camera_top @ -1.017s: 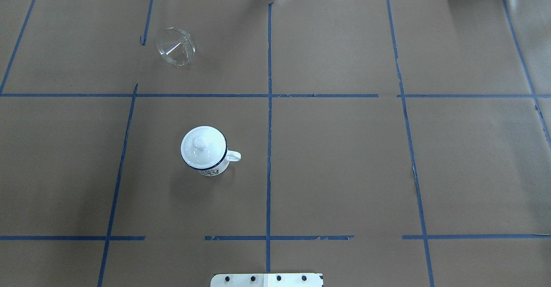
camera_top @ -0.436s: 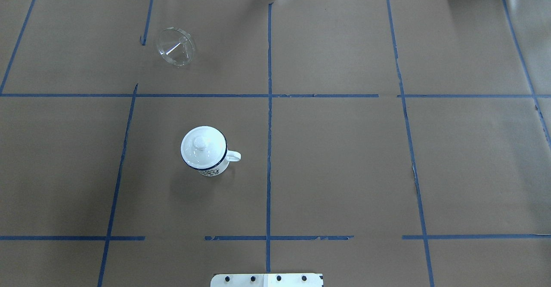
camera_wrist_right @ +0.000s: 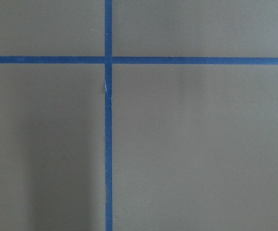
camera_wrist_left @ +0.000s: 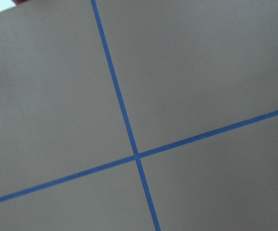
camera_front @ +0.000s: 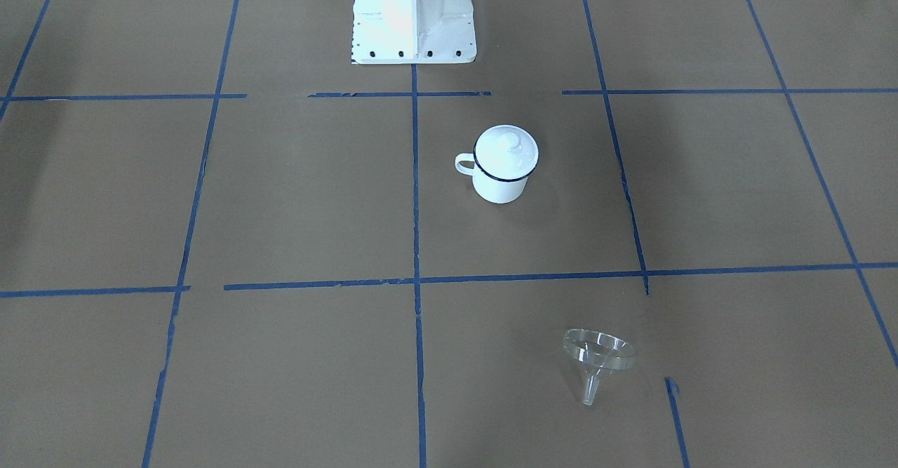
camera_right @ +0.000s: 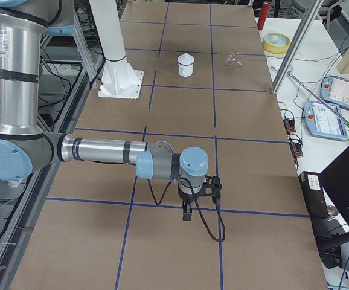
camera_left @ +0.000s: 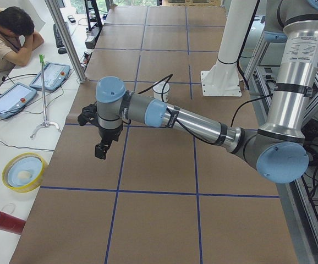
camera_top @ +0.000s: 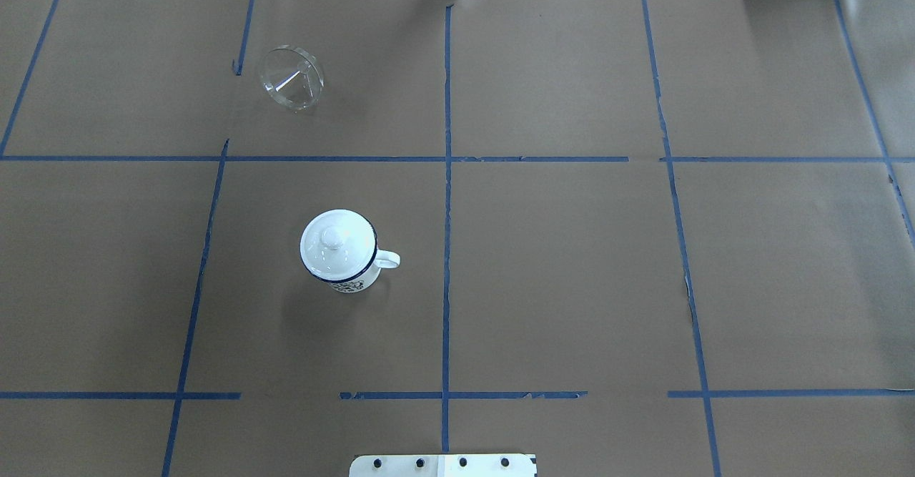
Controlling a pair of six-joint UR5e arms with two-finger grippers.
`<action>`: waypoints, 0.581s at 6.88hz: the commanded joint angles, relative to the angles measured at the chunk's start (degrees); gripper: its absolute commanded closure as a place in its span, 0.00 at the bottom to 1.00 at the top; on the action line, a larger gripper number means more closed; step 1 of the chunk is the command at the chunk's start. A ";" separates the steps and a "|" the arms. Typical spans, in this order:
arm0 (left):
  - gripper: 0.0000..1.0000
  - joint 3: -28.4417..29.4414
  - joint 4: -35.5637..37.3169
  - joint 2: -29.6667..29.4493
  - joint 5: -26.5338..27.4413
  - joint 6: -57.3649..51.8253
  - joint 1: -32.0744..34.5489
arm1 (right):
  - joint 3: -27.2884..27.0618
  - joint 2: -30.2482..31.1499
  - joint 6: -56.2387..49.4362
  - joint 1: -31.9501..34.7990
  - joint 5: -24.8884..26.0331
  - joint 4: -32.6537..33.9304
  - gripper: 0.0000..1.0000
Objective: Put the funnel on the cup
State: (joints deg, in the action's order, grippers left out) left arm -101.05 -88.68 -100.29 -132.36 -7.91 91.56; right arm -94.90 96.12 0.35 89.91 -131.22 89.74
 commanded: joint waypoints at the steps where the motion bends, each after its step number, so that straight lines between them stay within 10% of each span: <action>1: 0.00 -3.87 -3.25 -3.14 -2.28 20.17 -0.06 | -0.02 0.03 0.00 0.00 0.00 0.00 0.00; 4: 0.00 -8.79 -9.06 -5.16 -6.33 39.25 -15.03 | 0.06 0.03 0.00 0.00 0.00 0.00 0.00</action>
State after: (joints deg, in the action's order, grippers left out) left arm -107.77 -96.99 -104.32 -137.04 20.25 83.23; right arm -94.91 96.15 0.35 89.91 -131.22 89.74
